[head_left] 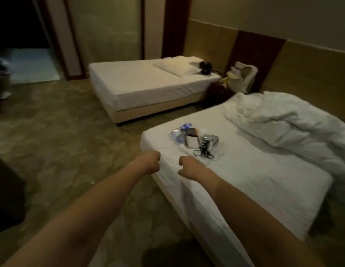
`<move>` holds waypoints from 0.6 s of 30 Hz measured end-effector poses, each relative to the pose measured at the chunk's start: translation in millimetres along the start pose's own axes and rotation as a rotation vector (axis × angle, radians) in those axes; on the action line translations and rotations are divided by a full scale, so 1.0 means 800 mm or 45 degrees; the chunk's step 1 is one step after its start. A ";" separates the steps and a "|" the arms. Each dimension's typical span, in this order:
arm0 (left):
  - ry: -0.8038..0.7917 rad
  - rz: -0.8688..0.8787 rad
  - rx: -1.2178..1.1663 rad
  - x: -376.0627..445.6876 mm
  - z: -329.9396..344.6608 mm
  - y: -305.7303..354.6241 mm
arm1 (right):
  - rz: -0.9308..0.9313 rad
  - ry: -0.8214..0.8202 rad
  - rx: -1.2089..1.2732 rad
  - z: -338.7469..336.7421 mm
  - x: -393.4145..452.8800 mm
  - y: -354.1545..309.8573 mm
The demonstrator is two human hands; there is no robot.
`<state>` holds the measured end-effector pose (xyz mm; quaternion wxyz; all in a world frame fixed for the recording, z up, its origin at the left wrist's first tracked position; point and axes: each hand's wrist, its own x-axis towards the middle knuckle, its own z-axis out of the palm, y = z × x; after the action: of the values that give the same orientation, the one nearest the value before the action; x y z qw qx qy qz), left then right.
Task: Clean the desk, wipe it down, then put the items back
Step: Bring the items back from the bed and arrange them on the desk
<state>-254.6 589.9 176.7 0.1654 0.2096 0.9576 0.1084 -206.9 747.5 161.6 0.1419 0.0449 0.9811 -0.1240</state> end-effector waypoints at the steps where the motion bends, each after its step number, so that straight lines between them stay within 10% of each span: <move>1: -0.009 0.043 0.029 0.019 0.002 0.016 | 0.048 -0.001 0.032 0.001 -0.001 0.019; 18: -0.220 0.412 0.096 0.350 0.013 0.090 | 0.644 -0.004 0.335 -0.037 0.179 0.203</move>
<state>-464.1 778.0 111.0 0.2195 0.3756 0.8970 0.0791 -331.7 919.8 110.2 0.1629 0.3062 0.9139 -0.2110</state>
